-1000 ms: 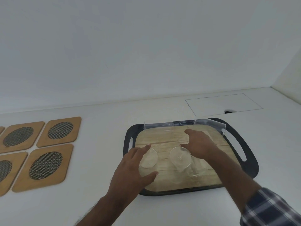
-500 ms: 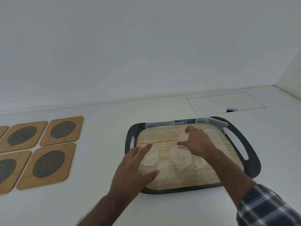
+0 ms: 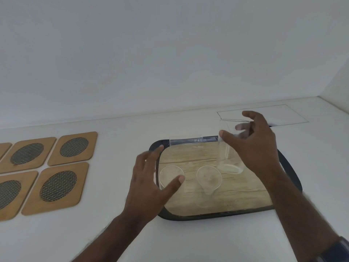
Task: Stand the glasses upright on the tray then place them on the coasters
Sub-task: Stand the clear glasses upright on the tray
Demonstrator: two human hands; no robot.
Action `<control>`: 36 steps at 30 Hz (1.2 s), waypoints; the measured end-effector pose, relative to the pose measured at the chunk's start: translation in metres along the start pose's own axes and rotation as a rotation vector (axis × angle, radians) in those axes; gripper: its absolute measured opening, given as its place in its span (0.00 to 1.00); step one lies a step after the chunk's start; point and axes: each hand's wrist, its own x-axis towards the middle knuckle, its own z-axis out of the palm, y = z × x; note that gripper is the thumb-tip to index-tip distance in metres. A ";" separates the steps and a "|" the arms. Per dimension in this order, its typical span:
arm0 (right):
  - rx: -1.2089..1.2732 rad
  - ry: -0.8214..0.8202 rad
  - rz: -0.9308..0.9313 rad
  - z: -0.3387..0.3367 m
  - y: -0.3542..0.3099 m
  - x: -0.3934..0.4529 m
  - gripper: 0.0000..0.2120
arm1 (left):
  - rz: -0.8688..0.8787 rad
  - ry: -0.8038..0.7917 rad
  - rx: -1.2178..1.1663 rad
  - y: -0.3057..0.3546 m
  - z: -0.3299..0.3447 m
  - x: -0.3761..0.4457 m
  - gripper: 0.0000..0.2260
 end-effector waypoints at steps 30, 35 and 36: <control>0.760 -0.417 0.030 0.013 -0.017 -0.011 0.32 | -0.288 -0.268 -0.828 0.083 0.020 0.104 0.40; 0.696 -0.118 0.106 0.000 0.002 0.004 0.25 | -0.342 -0.175 -0.576 0.048 0.005 0.121 0.43; 0.639 -0.086 0.115 0.000 0.008 0.006 0.23 | -0.343 -0.166 -0.519 0.039 0.002 0.124 0.42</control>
